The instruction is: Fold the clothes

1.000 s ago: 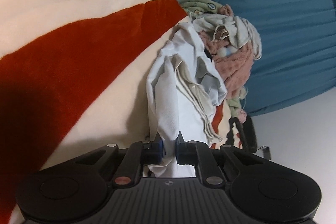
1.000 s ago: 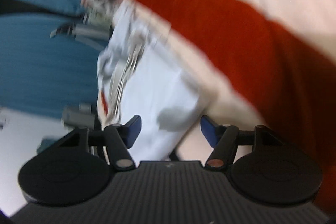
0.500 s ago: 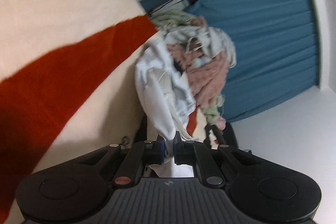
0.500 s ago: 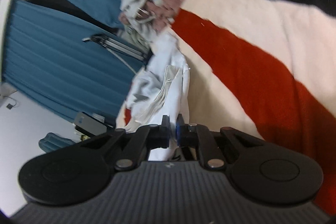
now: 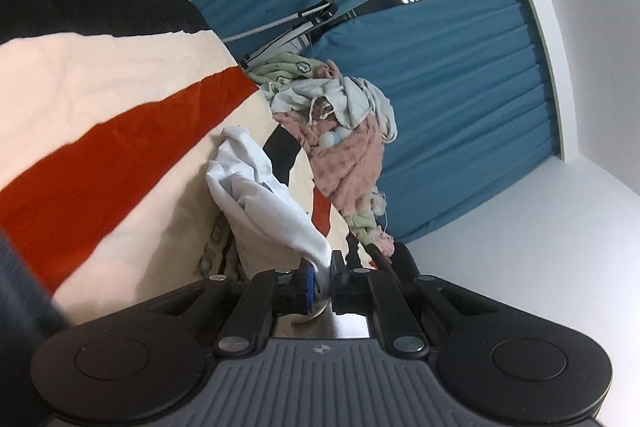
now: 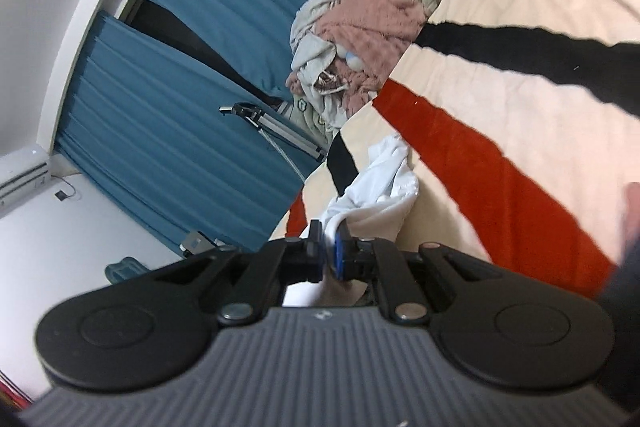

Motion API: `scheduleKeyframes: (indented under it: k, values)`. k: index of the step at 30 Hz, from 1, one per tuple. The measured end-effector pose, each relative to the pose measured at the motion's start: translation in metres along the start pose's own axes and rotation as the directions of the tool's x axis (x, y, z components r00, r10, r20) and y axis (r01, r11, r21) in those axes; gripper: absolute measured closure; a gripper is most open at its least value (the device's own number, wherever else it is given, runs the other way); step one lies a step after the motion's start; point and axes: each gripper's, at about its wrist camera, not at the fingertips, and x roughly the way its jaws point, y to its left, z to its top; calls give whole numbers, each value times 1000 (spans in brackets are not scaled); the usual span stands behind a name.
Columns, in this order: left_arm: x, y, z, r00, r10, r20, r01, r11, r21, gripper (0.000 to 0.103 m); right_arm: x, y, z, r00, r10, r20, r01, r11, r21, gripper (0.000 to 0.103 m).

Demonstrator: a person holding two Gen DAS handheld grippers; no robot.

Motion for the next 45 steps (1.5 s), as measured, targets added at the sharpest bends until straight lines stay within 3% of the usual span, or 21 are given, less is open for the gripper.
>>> scheduleKeyframes:
  k: [6, 12, 15, 18, 22, 27, 31, 33, 34, 36, 38, 40, 41, 43, 45]
  values:
    - [15, -20, 18, 999, 38, 3, -38, 999, 19, 95, 16, 15, 14, 999, -32, 32, 32, 999, -23, 94]
    - [101, -63, 88, 992, 124, -28, -122, 990, 69, 94, 100, 49, 68, 998, -66, 17, 66, 998, -14, 94]
    - [158, -69, 116, 986, 167, -6, -165, 977, 132, 94, 153, 59, 88, 995, -96, 33, 98, 994, -45, 94]
    - [207, -56, 131, 983, 182, -5, -179, 970, 163, 94, 199, 56, 94, 989, -131, 62, 136, 987, -82, 94]
    - [253, -27, 136, 983, 182, -9, -178, 967, 183, 94, 247, 25, 96, 987, -159, 30, 160, 986, -49, 94]
    - [295, 9, 141, 976, 215, 15, -214, 958, 190, 94, 290, -12, 102, 979, -201, 37, 202, 978, -50, 95]
    - [329, 30, 148, 977, 211, -31, -198, 951, 237, 93, 317, -42, 113, 981, -195, 14, 195, 981, -14, 95]
    - [343, 34, 147, 974, 220, -61, -194, 940, 281, 84, 326, -49, 111, 982, -188, -12, 188, 982, -33, 92]
    - [348, 36, 146, 971, 226, -73, -195, 934, 299, 71, 331, -50, 109, 984, -174, -39, 172, 984, -45, 92]
    - [351, 37, 143, 966, 246, -78, -208, 921, 328, 34, 340, -50, 105, 985, -146, -94, 139, 988, -70, 92]
    - [347, 35, 141, 967, 245, -66, -206, 911, 358, 19, 346, -40, 97, 980, -144, -136, 124, 981, -150, 87]
    - [339, 32, 139, 970, 238, -59, -199, 904, 377, 13, 344, -32, 89, 979, -128, -159, 95, 976, -196, 62]
    - [336, 32, 138, 969, 241, -59, -201, 902, 381, 10, 342, -29, 86, 980, -110, -168, 75, 976, -205, 43]
    - [330, 34, 136, 965, 252, -69, -208, 901, 382, 10, 338, -24, 79, 979, -79, -187, 36, 974, -222, 41]
    - [325, 36, 133, 961, 266, -82, -214, 895, 391, 12, 335, -23, 78, 971, -124, -205, 74, 969, -238, 43]
